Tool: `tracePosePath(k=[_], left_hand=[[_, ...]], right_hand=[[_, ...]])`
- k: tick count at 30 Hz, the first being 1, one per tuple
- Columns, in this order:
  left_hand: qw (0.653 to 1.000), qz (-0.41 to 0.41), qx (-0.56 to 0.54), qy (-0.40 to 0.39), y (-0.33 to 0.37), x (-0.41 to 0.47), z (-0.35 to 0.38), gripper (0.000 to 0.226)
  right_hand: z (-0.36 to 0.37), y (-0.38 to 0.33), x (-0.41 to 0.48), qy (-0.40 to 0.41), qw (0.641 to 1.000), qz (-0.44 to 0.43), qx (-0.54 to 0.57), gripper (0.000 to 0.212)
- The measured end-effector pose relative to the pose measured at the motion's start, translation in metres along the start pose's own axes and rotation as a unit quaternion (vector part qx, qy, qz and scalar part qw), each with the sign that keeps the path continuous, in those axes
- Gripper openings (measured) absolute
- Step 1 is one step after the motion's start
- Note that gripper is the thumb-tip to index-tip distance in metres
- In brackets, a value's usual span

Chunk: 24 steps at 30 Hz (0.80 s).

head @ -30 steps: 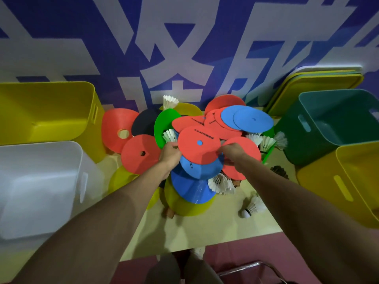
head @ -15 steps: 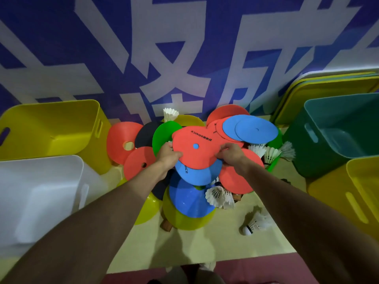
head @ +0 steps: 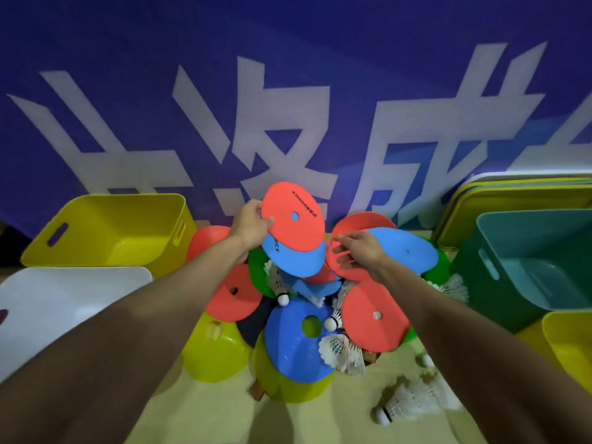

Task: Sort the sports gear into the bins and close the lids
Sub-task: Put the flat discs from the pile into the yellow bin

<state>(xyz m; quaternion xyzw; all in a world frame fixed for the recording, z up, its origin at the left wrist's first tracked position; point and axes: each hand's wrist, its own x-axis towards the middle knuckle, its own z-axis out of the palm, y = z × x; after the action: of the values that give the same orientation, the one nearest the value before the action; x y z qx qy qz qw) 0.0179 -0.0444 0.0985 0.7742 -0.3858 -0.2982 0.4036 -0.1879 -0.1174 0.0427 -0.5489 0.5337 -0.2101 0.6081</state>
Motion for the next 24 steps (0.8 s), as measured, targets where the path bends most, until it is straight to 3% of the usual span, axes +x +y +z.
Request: tracePosePath(k=[6,13,18,24], left_hand=[[0.996,-0.003,-0.062,0.061,-0.007,0.009,-0.075,0.020],[0.984,0.004,-0.165,0.062,-0.035,0.002,-0.187,0.018],[0.987,-0.026,-0.142,0.069,-0.081,0.008,-0.267,0.015],[0.981,-0.113,-0.136,0.077,-0.156,0.039,-0.324,0.011]], right_hand=[[0.057,-0.053,0.010,-0.063,0.998,-0.017,-0.009,0.018],[0.190,-0.112,0.012,-0.143,0.988,-0.048,0.016,0.017],[0.278,-0.134,0.020,-0.139,0.988,-0.043,0.056,0.007],[0.354,-0.143,0.039,-0.103,0.992,-0.047,-0.046,0.010]])
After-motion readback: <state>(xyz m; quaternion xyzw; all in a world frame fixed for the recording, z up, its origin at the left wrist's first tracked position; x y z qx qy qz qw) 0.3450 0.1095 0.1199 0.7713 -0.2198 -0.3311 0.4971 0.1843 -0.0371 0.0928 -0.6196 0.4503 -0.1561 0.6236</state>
